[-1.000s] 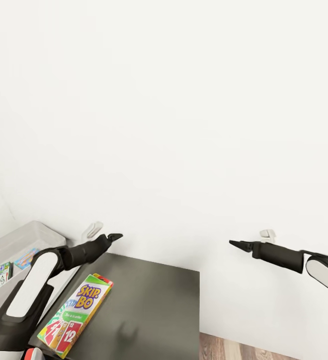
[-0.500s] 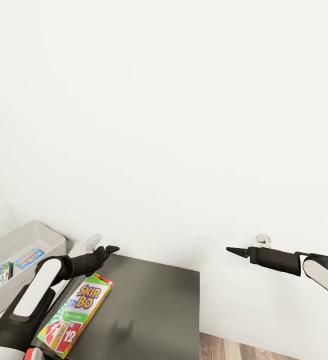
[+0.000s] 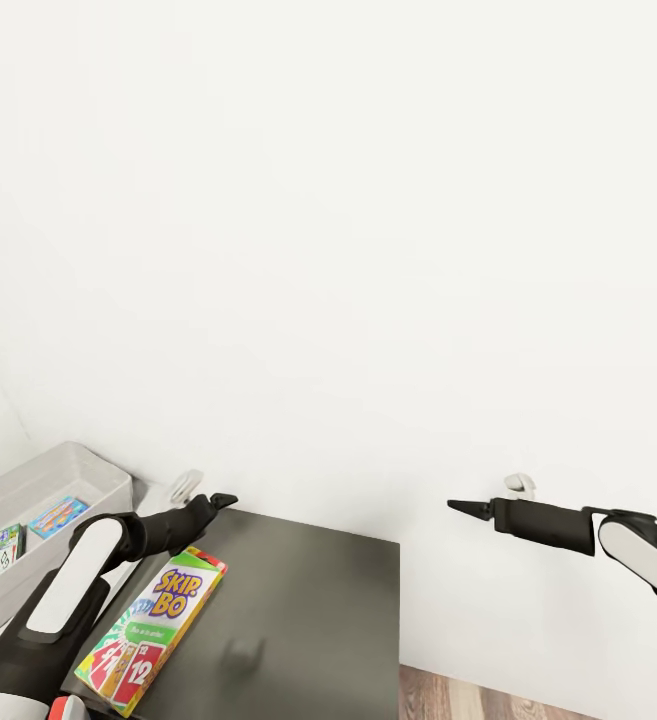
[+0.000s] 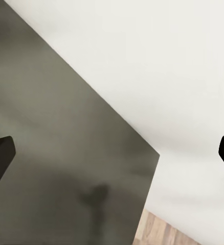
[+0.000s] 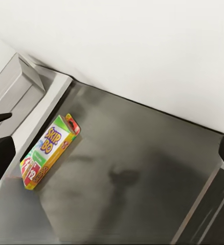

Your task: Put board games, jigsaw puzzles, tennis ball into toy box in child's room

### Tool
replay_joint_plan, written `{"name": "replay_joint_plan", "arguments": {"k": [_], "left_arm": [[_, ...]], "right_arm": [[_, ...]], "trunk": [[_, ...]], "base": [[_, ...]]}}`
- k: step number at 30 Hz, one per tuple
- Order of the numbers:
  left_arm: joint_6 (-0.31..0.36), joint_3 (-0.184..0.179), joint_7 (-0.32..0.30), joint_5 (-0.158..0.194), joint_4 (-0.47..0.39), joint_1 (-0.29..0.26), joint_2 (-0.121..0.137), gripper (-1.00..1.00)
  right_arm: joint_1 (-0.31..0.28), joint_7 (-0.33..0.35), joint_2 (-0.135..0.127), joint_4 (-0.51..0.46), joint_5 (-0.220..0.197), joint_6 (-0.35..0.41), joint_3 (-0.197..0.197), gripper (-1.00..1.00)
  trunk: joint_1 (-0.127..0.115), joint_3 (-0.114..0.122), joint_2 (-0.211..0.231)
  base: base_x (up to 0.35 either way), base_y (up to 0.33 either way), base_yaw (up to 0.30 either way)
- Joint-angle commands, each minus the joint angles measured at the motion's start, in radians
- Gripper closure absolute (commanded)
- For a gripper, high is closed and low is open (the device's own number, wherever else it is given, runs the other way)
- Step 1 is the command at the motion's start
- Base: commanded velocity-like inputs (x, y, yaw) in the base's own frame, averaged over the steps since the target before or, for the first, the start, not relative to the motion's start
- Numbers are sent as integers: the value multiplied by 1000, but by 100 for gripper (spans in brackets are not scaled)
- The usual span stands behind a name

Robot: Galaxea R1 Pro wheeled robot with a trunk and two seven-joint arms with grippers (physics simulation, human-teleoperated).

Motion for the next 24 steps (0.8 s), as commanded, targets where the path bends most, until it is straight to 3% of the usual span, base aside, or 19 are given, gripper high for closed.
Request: {"name": "replay_joint_plan", "arguments": {"k": [1, 15, 20, 24], "left_arm": [[-1, -1, 10, 11, -1, -1, 1, -100], [-1, -2, 10, 10, 0, -1, 3, -100], [-1, -1, 10, 10, 0, -1, 3, -100], [-1, -1, 10, 10, -1, -1, 3, -100]], "right_arm": [[-1, 0, 5, 1, -7, 9, 4, -100], [2, -2, 41, 3, -5, 33, 13, -100], [2, -6, 80, 17, 2, 37, 44, -100], [2, -7, 97, 30, 14, 38, 65, -100]], "trunk": [[1, -2, -2], [1, -2, -2], [1, -2, -2], [1, -2, -2]], "base": [[0, 0, 0], [0, 0, 0], [0, 0, 0], [0, 0, 0]]}}
